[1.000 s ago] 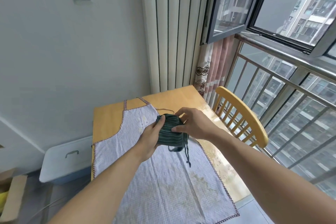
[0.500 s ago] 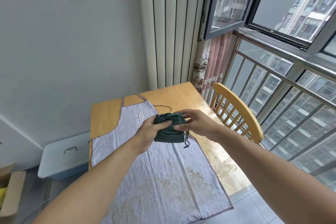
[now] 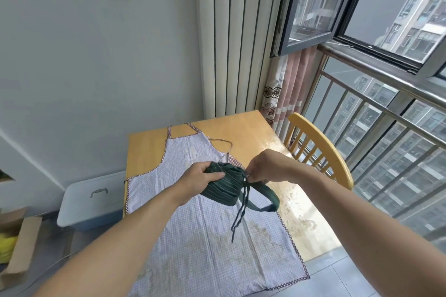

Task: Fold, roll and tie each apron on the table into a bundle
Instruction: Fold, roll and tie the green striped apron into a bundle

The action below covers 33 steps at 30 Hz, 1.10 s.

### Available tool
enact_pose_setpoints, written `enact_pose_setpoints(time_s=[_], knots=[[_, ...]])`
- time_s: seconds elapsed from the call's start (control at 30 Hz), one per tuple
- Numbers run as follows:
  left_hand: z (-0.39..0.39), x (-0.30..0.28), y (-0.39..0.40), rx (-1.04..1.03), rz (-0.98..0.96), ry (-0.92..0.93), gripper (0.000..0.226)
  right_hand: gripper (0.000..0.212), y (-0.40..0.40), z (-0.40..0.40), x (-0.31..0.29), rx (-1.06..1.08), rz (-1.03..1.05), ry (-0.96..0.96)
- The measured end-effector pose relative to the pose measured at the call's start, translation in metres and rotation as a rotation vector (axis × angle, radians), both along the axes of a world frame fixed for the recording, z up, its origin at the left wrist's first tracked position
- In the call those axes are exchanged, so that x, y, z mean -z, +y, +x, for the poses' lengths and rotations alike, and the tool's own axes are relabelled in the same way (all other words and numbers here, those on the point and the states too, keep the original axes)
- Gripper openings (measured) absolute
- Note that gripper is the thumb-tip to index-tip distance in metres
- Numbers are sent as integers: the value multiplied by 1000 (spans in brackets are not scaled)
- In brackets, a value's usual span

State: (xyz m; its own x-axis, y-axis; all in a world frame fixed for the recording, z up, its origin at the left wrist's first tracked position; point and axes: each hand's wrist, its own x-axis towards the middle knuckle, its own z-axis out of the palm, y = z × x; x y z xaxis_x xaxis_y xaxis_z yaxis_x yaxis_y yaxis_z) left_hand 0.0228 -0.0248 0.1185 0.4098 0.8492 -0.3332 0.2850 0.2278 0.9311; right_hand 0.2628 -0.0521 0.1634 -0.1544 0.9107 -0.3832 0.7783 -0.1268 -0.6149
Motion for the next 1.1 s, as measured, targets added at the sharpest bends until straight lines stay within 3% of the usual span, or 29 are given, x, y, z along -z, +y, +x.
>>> enact_pose_setpoints(time_s=[0.17, 0.2, 0.27, 0.53, 0.67, 0.77, 0.83, 0.93, 1.0, 1.1], knots=[[-7, -3, -4, -33, 85, 48, 6, 7, 0, 3, -2, 11, 194, 2], [-8, -4, -4, -38, 89, 44, 12, 14, -1, -2, -1, -18, 223, 18], [-9, -4, -5, -29, 86, 50, 12, 25, -5, -13, 5, -50, 226, 45], [-7, 0, -9, 56, 133, 159, 23, 17, -8, -33, 19, 35, 302, -112], [-6, 11, -3, -1, 209, 323, 33, 30, -11, -37, 16, 33, 265, 17], [-5, 16, 0, -100, 172, 345, 38, 45, -14, -37, 16, 181, 290, 142], [-6, 17, 5, -201, 81, 273, 43, 45, -16, -33, 12, 360, 266, 331], [-7, 18, 12, -329, -222, 12, 47, 46, -27, -36, 14, 566, 86, 681], [-6, 20, 14, -388, -341, -63, 50, 45, -39, -45, 26, 570, -34, 704], [2, 24, 15, -468, -374, -82, 50, 40, -54, -60, 45, 462, -222, 786]])
